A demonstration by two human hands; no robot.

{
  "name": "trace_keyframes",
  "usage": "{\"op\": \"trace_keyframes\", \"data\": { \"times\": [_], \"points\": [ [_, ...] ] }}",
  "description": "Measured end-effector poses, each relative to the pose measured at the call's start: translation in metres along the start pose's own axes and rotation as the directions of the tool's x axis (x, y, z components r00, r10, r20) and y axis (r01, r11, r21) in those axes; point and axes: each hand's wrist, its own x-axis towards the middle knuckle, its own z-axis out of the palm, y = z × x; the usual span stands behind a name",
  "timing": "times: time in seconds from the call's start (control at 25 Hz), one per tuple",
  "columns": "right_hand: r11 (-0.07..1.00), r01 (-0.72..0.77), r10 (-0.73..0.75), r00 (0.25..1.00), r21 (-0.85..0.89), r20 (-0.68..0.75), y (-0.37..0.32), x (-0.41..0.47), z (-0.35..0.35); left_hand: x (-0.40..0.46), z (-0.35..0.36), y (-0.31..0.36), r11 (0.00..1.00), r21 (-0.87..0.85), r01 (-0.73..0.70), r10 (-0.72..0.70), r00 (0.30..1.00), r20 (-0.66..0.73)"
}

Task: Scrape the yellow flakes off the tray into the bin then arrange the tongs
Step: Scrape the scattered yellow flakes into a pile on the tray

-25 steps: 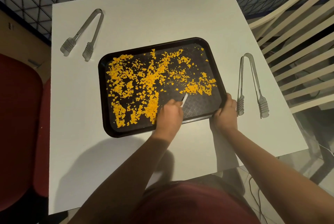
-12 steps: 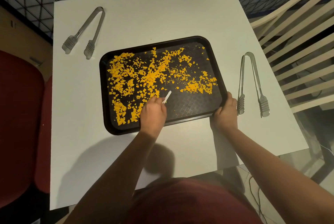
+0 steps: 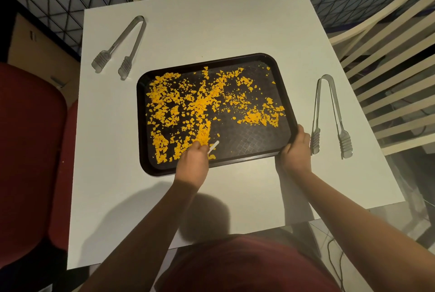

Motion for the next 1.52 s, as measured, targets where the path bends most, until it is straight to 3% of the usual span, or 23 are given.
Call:
{"op": "trace_keyframes", "data": {
  "times": [0.08, 0.16, 0.28, 0.48, 0.68, 0.76, 0.84, 0.96, 1.08, 1.4, 1.52],
  "points": [
    [1.000, 0.004, -0.004, 1.000, 0.006, 0.000, 0.000, 0.000, 0.000, -0.003, -0.003, -0.001, 0.998, -0.070, 0.002, -0.006, 0.998, -0.060],
    [1.000, 0.010, -0.010, 1.000, 0.009, 0.004, 0.001, 0.000, 0.000, -0.005, -0.003, 0.007, 0.984, -0.152, -0.098, 0.092, 0.995, -0.048],
    [1.000, 0.020, -0.020, 1.000, 0.012, 0.017, 0.001, 0.000, -0.001, -0.005, 0.000, 0.017, 0.978, -0.091, -0.188, 0.191, 0.981, 0.024],
    [1.000, 0.022, -0.022, 0.998, 0.003, 0.057, 0.001, 0.001, -0.006, -0.005, -0.009, -0.006, 0.998, -0.044, 0.034, -0.037, 0.997, -0.067],
    [1.000, 0.019, -0.019, 0.999, -0.001, 0.044, 0.000, -0.001, -0.004, -0.007, -0.001, 0.019, 0.991, -0.110, -0.073, 0.077, 0.996, 0.033],
    [1.000, 0.000, 0.000, 0.999, 0.013, 0.034, -0.002, -0.002, -0.003, -0.009, 0.001, 0.016, 0.997, -0.069, -0.024, 0.027, 0.999, 0.034],
    [0.999, -0.030, 0.029, 0.999, 0.045, 0.014, -0.005, -0.004, -0.001, -0.011, -0.005, 0.001, 0.991, -0.121, 0.058, -0.063, 0.998, -0.032],
    [0.987, -0.108, 0.114, 0.992, 0.118, -0.045, -0.010, -0.008, 0.004, -0.001, -0.026, -0.023, 0.972, -0.227, 0.057, -0.101, 0.978, -0.183],
    [0.981, -0.131, 0.143, 0.987, 0.141, -0.073, -0.011, -0.016, 0.011, 0.030, -0.050, -0.035, 0.975, -0.221, 0.017, -0.070, 0.970, -0.234],
    [0.985, -0.138, 0.158, 0.961, 0.103, -0.225, -0.013, -0.027, 0.035, 0.100, -0.059, -0.042, 0.983, -0.109, -0.145, 0.142, 0.989, -0.032],
    [0.989, -0.137, 0.148, 0.942, 0.058, -0.300, -0.013, -0.027, 0.044, 0.111, -0.055, -0.042, 0.967, -0.024, -0.255, 0.254, 0.966, -0.043]
  ]
}}
